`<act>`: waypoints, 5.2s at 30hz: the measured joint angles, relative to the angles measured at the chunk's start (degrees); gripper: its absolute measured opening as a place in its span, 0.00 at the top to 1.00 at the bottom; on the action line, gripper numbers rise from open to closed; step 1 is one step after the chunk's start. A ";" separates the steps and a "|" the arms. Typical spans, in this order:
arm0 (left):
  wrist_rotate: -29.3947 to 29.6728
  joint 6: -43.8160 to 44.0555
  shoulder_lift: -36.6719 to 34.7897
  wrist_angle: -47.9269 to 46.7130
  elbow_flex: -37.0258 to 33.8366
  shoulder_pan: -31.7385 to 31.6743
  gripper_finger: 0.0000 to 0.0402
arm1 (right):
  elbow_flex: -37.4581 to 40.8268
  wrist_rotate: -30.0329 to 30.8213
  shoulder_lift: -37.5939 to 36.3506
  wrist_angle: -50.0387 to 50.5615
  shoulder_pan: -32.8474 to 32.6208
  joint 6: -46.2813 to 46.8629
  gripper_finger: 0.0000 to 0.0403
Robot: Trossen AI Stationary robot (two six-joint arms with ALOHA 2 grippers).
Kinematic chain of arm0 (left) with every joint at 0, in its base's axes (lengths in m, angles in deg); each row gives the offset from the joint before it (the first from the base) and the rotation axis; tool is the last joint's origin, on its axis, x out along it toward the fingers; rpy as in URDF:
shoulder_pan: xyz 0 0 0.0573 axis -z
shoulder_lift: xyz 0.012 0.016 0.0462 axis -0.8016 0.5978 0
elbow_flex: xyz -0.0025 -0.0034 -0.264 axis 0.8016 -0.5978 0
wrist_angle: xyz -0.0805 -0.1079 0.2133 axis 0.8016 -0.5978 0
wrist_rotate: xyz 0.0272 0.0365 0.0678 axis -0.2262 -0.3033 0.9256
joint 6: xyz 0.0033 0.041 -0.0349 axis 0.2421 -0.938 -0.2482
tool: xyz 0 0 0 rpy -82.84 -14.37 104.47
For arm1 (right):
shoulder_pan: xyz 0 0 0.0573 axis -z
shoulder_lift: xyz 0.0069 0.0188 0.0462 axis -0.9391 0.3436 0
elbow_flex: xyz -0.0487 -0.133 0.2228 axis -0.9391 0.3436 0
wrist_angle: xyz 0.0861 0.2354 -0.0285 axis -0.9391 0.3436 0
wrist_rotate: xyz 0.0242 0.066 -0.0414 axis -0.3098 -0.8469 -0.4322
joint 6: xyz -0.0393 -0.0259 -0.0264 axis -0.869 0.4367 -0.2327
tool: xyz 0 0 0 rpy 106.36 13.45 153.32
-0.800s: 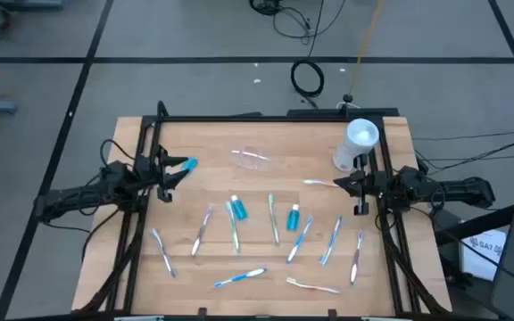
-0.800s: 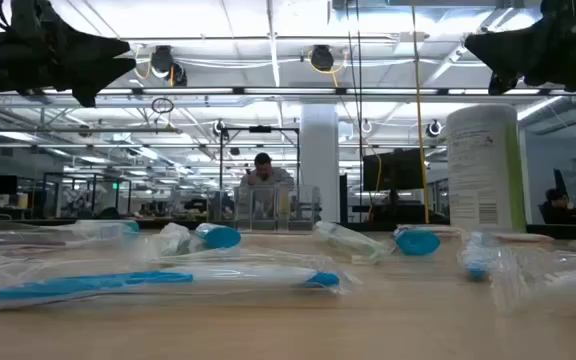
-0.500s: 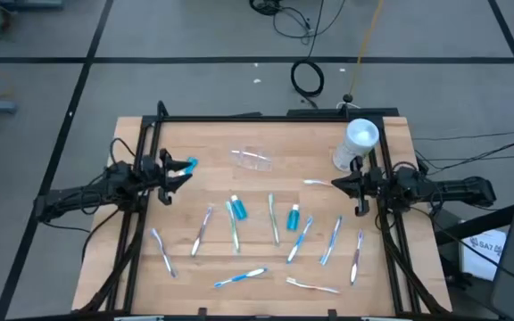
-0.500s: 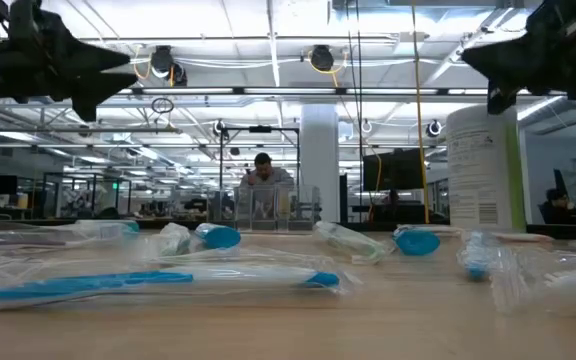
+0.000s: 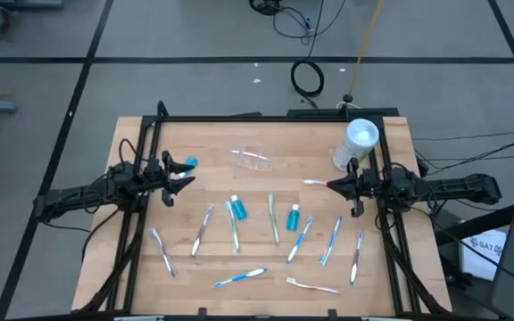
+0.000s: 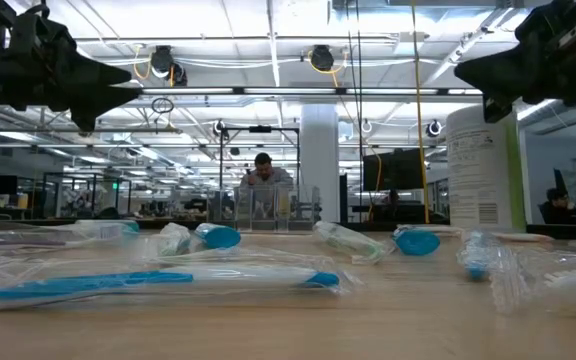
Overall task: Pick & Place toothbrushing station
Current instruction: Put the middle purple toothbrush into the left section of the organizer
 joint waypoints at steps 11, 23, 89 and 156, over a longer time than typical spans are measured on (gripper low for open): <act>-3.81 6.97 0.15 2.91 4.00 0.04 0.50 | 0.02 0.04 5.30 -22.55 0.01 -8.45 0.75; 1.36 11.04 19.04 -22.93 27.81 4.91 0.50 | -4.77 -3.08 14.79 -31.62 0.01 -10.08 0.75; 6.74 57.48 85.02 -42.93 41.38 25.00 0.94 | -5.25 -2.95 18.17 -33.13 0.01 -6.60 0.76; 16.03 -7.79 63.81 33.82 27.28 -9.57 0.98 | -5.25 -2.95 18.19 -32.66 -0.01 -6.60 0.77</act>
